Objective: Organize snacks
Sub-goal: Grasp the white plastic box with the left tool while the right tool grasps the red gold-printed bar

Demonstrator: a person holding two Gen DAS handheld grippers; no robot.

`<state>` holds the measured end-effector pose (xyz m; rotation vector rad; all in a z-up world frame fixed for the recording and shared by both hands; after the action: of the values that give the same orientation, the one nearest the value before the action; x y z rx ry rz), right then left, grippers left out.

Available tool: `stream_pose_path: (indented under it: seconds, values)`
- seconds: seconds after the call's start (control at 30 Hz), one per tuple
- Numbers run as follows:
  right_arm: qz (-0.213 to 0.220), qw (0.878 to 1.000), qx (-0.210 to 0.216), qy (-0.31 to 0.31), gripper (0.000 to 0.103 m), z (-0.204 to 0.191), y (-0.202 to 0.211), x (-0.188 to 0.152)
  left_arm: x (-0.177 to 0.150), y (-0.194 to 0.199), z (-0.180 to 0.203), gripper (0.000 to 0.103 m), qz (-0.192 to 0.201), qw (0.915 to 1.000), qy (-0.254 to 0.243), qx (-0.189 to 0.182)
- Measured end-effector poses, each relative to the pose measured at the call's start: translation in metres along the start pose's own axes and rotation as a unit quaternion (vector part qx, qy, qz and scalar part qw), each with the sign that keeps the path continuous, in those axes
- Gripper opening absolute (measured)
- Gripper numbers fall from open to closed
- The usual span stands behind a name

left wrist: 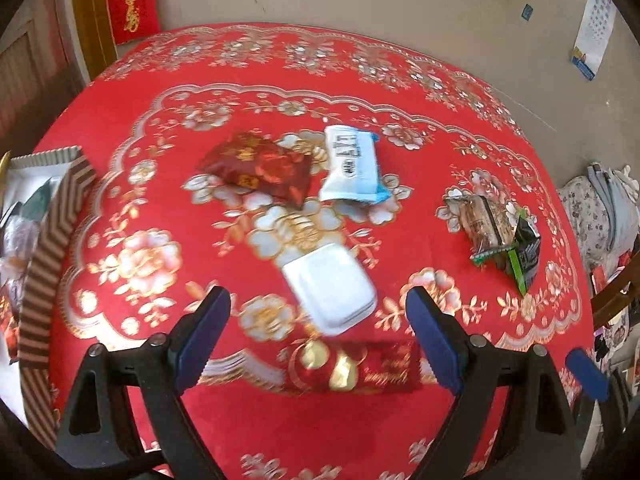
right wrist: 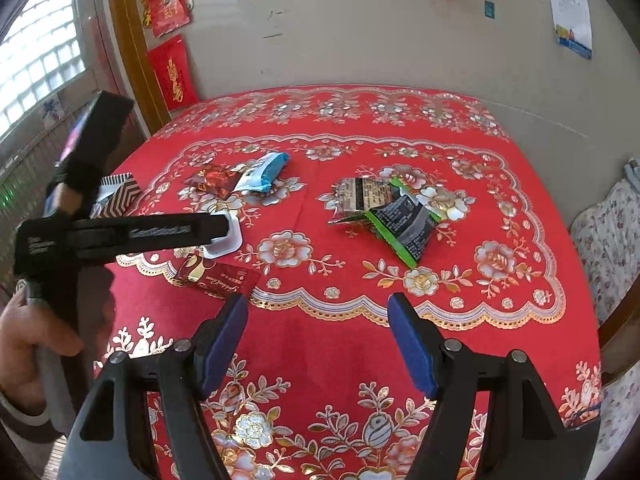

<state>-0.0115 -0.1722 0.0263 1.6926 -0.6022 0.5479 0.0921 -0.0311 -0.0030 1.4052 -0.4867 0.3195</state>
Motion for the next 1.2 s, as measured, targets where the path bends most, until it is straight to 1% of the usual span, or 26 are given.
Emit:
stream_pose_path:
  seconds: [0.1,0.2,0.23,0.3,0.4,0.5,0.57,0.7,0.87,0.9,0.93,0.97,1.0,1.03,1.1,1.2]
  values:
    - [-0.008,1.000,0.010,-0.008,0.072,0.003,-0.004,-0.002,0.004,-0.013,0.008,0.089,-0.013,0.9998,-0.011,0.006]
    - [-0.010,1.000,0.010,-0.007,0.072,0.003,-0.003,-0.004,0.003,-0.023,0.006,0.089,-0.026,0.9989,-0.028,0.027]
    - [-0.009,1.000,0.010,-0.008,0.072,0.003,-0.003,-0.004,0.001,-0.023,0.001,0.089,-0.027,0.9986,-0.028,0.035]
    - [-0.007,1.000,0.012,-0.010,0.072,0.004,-0.002,-0.003,-0.001,-0.021,-0.012,0.090,-0.026,0.9989,-0.020,0.035]
    - [-0.009,1.000,0.017,-0.012,0.072,0.002,-0.001,-0.004,-0.001,-0.013,-0.037,0.089,-0.021,0.9987,-0.001,0.047]
    - [-0.013,1.000,0.019,-0.010,0.072,-0.002,-0.004,-0.006,-0.001,-0.007,-0.056,0.089,-0.015,0.9988,0.027,0.037]
    - [-0.014,1.000,0.018,-0.008,0.072,-0.004,-0.005,-0.006,0.001,-0.004,-0.059,0.089,-0.011,0.9990,0.032,0.030]
    - [-0.018,1.000,0.017,-0.006,0.072,-0.006,-0.008,-0.007,0.004,-0.008,-0.050,0.089,-0.014,0.9993,0.032,0.013]
    - [-0.021,1.000,0.016,-0.004,0.072,-0.005,-0.009,-0.008,0.007,-0.018,-0.036,0.089,-0.020,0.9997,0.016,0.006]
    - [-0.020,1.000,0.015,-0.001,0.072,-0.006,-0.009,-0.008,0.007,-0.018,-0.034,0.080,-0.015,0.9998,0.015,0.006]
    - [-0.019,1.000,0.013,0.002,0.072,-0.006,-0.010,-0.008,0.008,-0.017,-0.033,0.060,-0.008,0.9998,0.010,0.013]
    - [-0.019,1.000,0.013,0.007,0.072,-0.008,-0.010,-0.008,0.009,-0.017,-0.032,0.046,-0.006,0.9998,0.004,0.018]
    - [-0.018,1.000,0.013,0.011,0.072,-0.010,-0.010,-0.008,0.010,-0.017,-0.031,0.039,-0.006,0.9999,-0.002,0.016]
    - [-0.017,1.000,0.013,0.014,0.072,-0.012,-0.010,-0.007,0.011,-0.018,-0.030,0.039,-0.011,0.9999,-0.008,0.006]
    - [-0.018,1.000,0.014,0.019,0.072,-0.015,-0.010,-0.007,0.012,-0.018,-0.029,0.039,-0.013,0.9997,-0.018,0.000]
    - [-0.019,0.999,0.015,0.021,0.072,-0.017,-0.012,-0.005,0.009,-0.015,-0.033,0.039,-0.007,0.9996,-0.026,0.006]
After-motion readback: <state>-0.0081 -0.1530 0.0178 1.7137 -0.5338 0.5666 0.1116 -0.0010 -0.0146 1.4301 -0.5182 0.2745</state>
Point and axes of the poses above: each gripper's, at about its wrist camera, not at the fingertips, and y roughly against the way its jaws point, z to its right, x to its top, the point moved 3 cm from there along -y, roughly the way its jaws point, and after that the axes turned 6 degrees about -y, right-handed, at the moved point
